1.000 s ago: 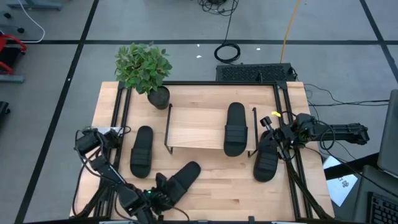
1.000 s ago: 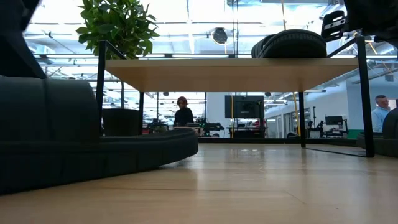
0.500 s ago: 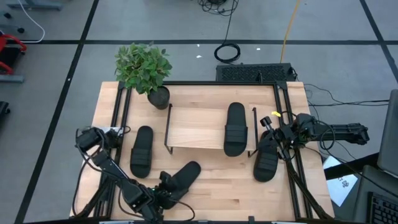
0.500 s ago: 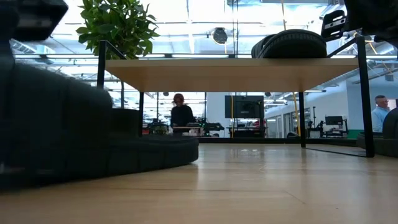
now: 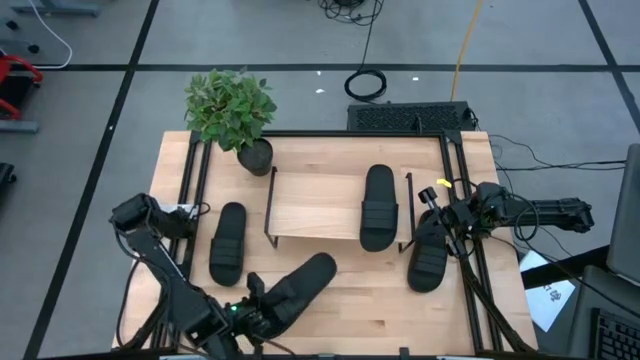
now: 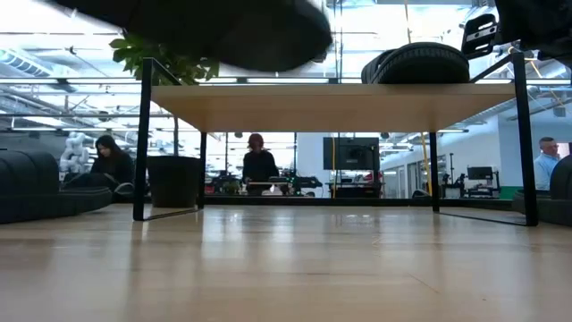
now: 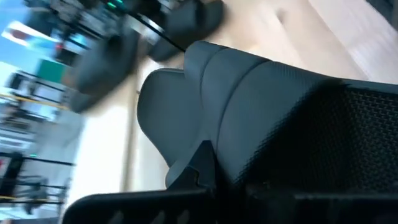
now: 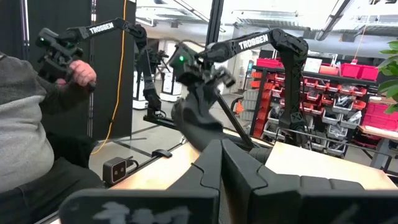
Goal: Pick and place slides into the shelf
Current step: Put the black slide on the shelf
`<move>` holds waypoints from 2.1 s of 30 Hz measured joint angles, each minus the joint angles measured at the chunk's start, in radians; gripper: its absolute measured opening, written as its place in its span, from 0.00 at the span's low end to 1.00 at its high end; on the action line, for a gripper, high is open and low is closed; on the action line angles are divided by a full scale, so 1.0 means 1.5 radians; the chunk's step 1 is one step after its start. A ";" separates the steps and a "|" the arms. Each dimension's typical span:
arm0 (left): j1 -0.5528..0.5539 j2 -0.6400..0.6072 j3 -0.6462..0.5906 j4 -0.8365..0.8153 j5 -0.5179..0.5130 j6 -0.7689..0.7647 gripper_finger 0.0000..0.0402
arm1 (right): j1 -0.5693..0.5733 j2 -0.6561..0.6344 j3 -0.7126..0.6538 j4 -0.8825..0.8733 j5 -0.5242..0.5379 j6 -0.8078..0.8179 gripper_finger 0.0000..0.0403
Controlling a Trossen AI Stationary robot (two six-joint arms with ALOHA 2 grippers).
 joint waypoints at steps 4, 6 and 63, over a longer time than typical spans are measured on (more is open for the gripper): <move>0.025 -0.001 0.053 -0.005 -0.086 0.042 0.01 | 0.000 0.000 0.000 0.004 0.000 0.000 0.00; 0.046 -0.001 0.079 -0.005 -0.133 0.067 0.01 | 0.000 0.000 0.000 0.009 0.000 0.000 0.00; 0.407 0.280 0.529 -0.545 -0.033 -0.273 0.00 | 0.000 0.000 0.000 0.049 0.003 0.035 0.00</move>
